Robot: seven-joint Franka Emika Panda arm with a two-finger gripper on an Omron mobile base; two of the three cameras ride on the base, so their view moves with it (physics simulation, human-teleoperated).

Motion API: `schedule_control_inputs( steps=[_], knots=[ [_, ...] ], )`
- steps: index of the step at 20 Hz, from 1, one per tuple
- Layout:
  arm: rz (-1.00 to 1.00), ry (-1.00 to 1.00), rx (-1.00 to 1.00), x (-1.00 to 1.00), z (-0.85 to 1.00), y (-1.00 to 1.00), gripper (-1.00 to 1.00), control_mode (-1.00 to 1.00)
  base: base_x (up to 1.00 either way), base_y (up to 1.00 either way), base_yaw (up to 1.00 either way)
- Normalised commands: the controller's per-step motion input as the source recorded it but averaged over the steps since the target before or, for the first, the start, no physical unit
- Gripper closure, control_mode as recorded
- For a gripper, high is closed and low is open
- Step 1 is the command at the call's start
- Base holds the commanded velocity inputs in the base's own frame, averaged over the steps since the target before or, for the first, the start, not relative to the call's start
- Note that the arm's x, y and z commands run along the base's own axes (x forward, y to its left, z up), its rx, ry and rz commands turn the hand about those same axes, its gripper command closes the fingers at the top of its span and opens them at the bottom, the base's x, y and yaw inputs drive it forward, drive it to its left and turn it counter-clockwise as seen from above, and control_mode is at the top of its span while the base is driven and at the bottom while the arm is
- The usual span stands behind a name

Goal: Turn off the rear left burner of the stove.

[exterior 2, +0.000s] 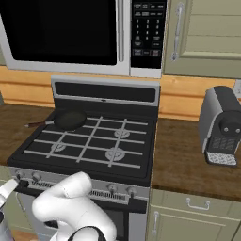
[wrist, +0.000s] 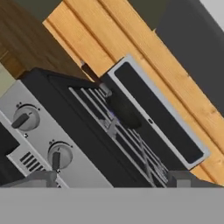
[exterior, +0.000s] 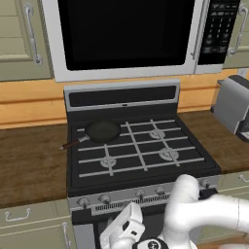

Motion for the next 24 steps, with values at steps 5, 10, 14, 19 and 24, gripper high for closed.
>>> schedule_control_inputs(
  steps=[5,10,14,19,24],
  knots=[
    [0.12,-0.01,0.11,0.37,-0.02,-0.29,-1.00,-1.00,0.00,0.00,0.00],
    [0.09,0.00,0.00,0.18,-0.06,-0.08,-1.00,-1.00,0.00,0.00,0.00],
    [0.11,0.00,0.01,0.30,-0.11,0.00,-1.00,-1.00,0.00,0.00,0.00],
    [0.09,0.00,0.03,0.36,-0.05,0.04,-1.00,-1.00,0.00,0.00,0.00],
    [0.01,0.00,0.00,0.24,-0.23,-0.13,-1.00,-1.00,0.00,0.00,0.00]
  ],
)
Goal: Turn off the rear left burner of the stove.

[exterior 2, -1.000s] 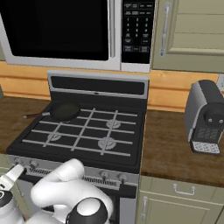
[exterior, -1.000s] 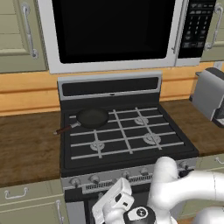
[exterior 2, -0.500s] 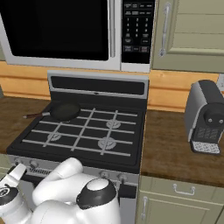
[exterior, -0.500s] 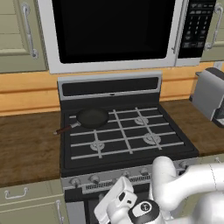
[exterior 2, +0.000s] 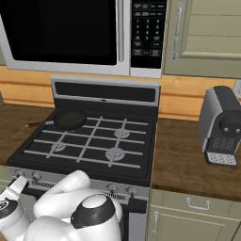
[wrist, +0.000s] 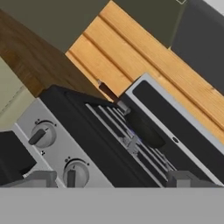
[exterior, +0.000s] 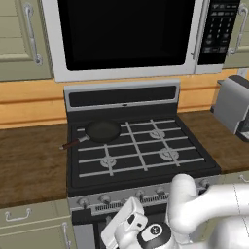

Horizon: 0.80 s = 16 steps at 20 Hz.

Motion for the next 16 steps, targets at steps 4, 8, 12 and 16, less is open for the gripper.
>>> schedule_control_inputs(
  steps=[4,8,12,16],
  knots=[
    [0.00,0.00,0.00,0.37,-0.14,-0.20,-1.00,-1.00,0.00,0.00,0.00],
    [0.00,0.00,0.00,0.49,-0.22,-0.20,-1.00,-1.00,0.00,0.00,0.00],
    [0.00,0.00,0.00,0.50,-0.21,-0.13,-1.00,-1.00,0.00,0.00,0.00],
    [0.00,0.00,0.00,0.48,-0.21,-0.22,-1.00,-1.00,0.00,0.00,0.00]
  ],
)
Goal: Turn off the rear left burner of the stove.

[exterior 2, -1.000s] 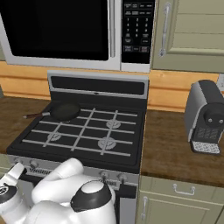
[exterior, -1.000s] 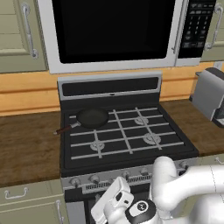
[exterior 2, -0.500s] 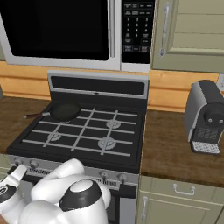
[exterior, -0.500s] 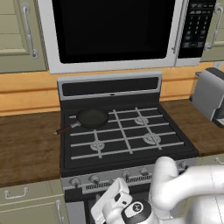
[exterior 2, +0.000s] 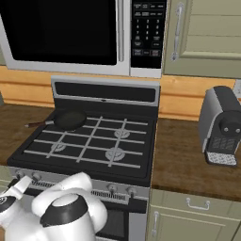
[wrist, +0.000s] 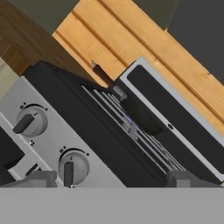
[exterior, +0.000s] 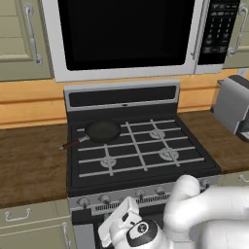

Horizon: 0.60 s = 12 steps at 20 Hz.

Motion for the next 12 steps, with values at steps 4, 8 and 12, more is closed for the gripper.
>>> schedule_control_inputs(
  steps=[4,8,12],
  knots=[
    [0.00,-0.01,0.00,0.30,-0.09,-0.26,-1.00,-1.00,0.00,0.00,0.00],
    [0.00,-0.01,0.00,0.39,-0.05,-0.13,-1.00,-1.00,0.00,0.00,0.00],
    [0.01,0.00,0.02,0.54,-0.03,-0.04,-1.00,-1.00,0.00,0.00,0.00]
  ],
)
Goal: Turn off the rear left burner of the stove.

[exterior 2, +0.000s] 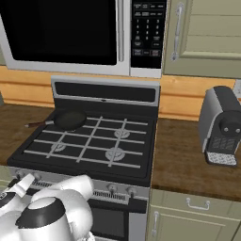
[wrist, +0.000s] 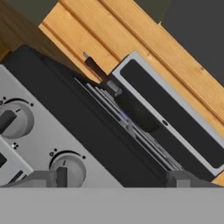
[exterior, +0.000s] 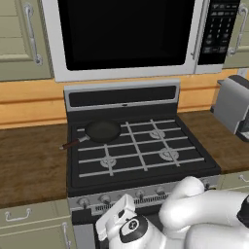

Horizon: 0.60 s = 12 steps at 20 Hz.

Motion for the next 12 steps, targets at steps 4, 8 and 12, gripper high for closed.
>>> schedule_control_inputs(
  steps=[4,8,12],
  knots=[
    [0.03,0.00,0.02,0.52,-0.08,0.00,-1.00,-1.00,0.00,0.00,0.00],
    [0.07,0.00,0.00,0.34,-0.20,-0.09,-1.00,-1.00,0.00,0.00,0.00],
    [0.09,0.00,0.00,0.19,-0.28,-0.26,-1.00,-1.00,0.00,0.00,0.00]
  ],
)
